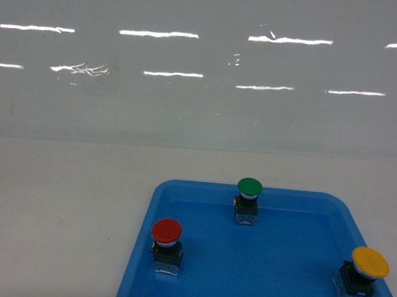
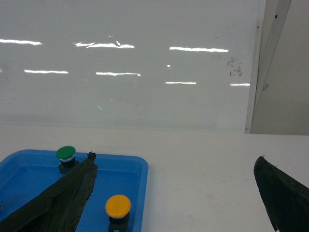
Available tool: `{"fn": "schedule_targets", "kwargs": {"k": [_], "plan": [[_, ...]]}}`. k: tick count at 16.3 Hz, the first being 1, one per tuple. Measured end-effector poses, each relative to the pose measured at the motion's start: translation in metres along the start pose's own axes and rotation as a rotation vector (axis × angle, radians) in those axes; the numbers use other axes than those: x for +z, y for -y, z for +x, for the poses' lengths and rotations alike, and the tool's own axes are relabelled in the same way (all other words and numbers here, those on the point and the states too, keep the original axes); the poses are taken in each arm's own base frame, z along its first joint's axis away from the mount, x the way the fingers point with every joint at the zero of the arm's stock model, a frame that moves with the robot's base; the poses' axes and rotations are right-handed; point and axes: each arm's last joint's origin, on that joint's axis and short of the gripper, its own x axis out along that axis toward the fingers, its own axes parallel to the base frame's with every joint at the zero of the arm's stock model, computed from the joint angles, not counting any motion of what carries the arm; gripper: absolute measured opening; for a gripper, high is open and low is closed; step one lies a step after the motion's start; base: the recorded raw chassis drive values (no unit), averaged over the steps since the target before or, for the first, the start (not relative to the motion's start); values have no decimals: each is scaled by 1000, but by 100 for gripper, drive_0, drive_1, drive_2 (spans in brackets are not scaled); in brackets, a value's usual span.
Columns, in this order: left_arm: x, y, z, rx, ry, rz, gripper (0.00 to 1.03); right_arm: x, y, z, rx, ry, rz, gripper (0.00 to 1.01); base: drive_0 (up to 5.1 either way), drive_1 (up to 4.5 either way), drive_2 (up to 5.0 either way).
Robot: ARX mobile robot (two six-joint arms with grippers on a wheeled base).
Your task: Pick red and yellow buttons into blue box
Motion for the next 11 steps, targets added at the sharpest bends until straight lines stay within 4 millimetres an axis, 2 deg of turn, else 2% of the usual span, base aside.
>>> {"fn": "schedule_targets", "kwargs": {"k": [3, 5, 8, 11], "plan": [[4, 0, 2, 9, 39, 2, 98, 2, 0, 1, 3, 18, -2, 98, 0, 0, 0], [8, 1, 13, 21, 59, 10, 98, 6, 1, 9, -4, 43, -21, 98, 0, 0, 0], [2, 16, 43, -65, -7, 47, 98, 4, -5, 35, 31, 26, -49, 98, 0, 0, 0], [10, 32, 92, -124, -89, 73, 98, 3, -13, 77, 104, -52, -63, 98, 0, 0, 0]]}}
